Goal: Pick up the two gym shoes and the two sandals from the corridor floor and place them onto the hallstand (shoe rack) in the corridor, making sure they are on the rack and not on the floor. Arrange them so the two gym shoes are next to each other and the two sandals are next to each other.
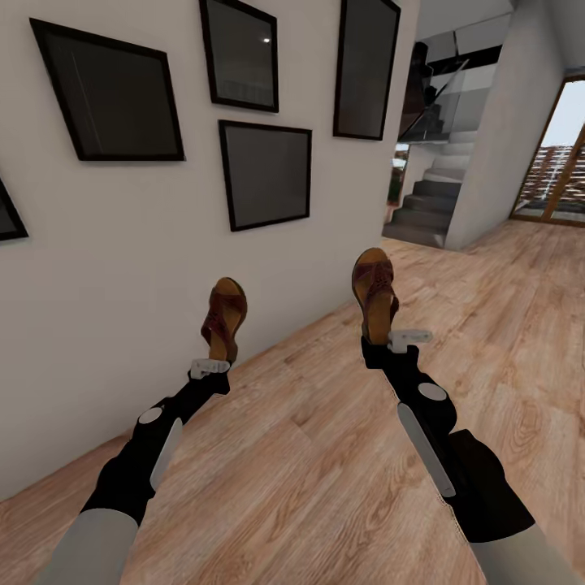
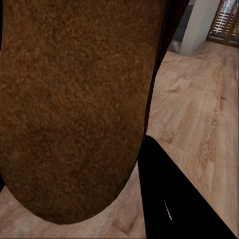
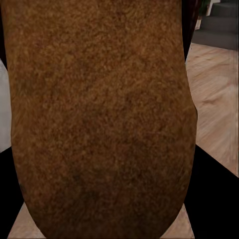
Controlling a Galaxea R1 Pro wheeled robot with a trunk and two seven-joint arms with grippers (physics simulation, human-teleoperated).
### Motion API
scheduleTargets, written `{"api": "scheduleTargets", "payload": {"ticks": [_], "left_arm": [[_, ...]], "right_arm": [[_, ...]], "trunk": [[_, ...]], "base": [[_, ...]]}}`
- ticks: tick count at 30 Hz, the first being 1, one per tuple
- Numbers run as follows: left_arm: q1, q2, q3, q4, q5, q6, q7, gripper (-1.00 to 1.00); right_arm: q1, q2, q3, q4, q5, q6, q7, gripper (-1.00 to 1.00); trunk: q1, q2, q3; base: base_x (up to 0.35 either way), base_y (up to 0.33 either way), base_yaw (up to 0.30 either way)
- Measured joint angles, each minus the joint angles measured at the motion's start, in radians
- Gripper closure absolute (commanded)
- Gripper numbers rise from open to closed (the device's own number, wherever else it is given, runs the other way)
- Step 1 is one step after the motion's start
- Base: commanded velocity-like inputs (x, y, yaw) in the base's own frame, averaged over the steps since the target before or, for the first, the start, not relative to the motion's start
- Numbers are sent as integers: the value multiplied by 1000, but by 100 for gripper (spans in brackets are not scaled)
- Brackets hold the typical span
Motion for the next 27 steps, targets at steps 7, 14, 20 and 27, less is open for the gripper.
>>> {"api": "scheduleTargets", "payload": {"ticks": [7, 14, 20, 27], "left_arm": [[0, 0, 0, 0, 0, 0, 0, 100], [0, 0, 0, 0, 0, 1, 0, 100], [0, 0, 0, 0, 0, 1, 0, 100], [0, 0, 0, 0, 0, 1, 0, 100]], "right_arm": [[0, 0, 0, 0, -1, 0, 0, 100], [0, 0, 0, 0, -1, 0, 0, 100], [0, 0, 0, 0, 0, 0, 0, 100], [0, 0, 0, 0, -1, 0, 0, 100]], "trunk": [[0, 0, 0], [0, 0, 0], [0, 0, 0], [0, 0, 0]], "base": [[284, -203, -255], [284, -203, -255], [284, -203, -255], [285, -203, -255]]}}
